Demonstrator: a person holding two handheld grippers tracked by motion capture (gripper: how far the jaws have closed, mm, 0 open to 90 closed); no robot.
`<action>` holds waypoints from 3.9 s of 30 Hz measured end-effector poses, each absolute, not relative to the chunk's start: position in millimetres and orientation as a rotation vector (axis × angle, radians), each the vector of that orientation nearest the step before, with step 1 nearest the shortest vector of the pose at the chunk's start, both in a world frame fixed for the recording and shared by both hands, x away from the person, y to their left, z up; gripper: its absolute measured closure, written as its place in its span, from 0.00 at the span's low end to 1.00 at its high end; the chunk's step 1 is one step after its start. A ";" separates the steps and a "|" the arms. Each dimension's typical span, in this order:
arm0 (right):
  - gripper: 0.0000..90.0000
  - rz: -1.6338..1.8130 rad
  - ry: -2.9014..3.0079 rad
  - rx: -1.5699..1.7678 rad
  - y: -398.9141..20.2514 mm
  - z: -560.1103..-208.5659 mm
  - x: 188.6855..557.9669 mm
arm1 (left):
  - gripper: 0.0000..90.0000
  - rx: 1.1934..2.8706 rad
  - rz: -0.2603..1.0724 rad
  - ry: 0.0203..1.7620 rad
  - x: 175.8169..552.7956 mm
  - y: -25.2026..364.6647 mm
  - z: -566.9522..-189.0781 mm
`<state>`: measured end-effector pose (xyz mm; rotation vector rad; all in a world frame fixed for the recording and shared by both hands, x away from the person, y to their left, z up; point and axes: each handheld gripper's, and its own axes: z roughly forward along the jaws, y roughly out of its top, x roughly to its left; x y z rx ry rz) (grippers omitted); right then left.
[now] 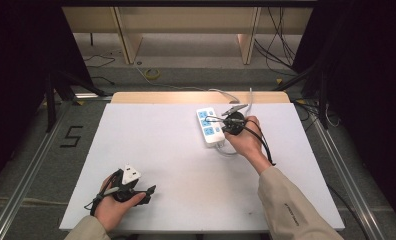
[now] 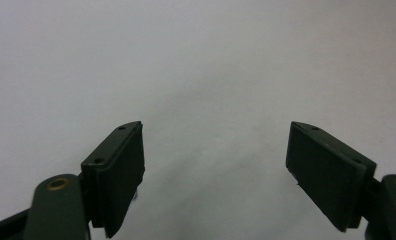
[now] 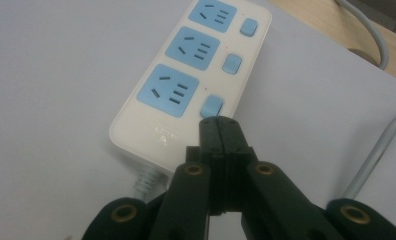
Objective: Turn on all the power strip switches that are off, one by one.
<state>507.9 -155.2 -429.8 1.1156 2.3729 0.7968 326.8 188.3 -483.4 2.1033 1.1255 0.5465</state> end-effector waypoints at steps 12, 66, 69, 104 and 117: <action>1.00 0.784 2.385 1.137 -151.8 -435.5 520.6 | 0.26 2.103 0.545 1.124 326.9 188.3 -483.5; 1.00 0.748 2.422 1.184 -131.3 -445.3 548.1 | 0.26 2.107 0.544 1.119 327.3 187.9 -483.5; 1.00 0.743 2.423 1.202 -131.0 -445.5 548.4 | 0.26 2.108 0.544 1.116 327.3 187.7 -483.5; 1.00 0.721 2.423 1.247 -127.9 -446.5 551.4 | 0.26 2.104 0.542 1.119 326.9 187.3 -484.2; 1.00 0.724 2.419 1.268 -128.1 -446.7 552.1 | 0.26 2.111 0.539 1.116 326.8 187.6 -484.3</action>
